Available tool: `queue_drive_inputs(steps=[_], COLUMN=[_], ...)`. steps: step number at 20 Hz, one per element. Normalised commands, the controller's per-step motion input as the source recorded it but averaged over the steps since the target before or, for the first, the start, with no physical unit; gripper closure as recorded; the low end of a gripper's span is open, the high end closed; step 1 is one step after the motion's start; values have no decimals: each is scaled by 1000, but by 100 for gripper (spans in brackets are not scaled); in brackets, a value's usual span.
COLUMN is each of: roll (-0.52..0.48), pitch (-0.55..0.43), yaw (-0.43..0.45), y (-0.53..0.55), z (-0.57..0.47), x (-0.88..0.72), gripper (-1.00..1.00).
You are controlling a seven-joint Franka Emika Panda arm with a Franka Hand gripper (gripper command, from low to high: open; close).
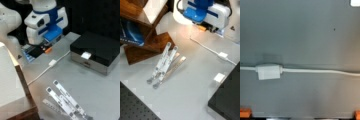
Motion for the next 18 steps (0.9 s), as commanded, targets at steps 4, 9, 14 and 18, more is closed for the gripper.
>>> queue_drive_inputs(steps=[4,9,14,18], roll=[-64,-63,-100,-10], pitch=[-7,56,157,190], yaw=[17,-67,-83,-156], y=[187,262,434,497], z=[43,35,52,5], x=[-1,52,300,502], gripper=[-100,-100,-100,-100])
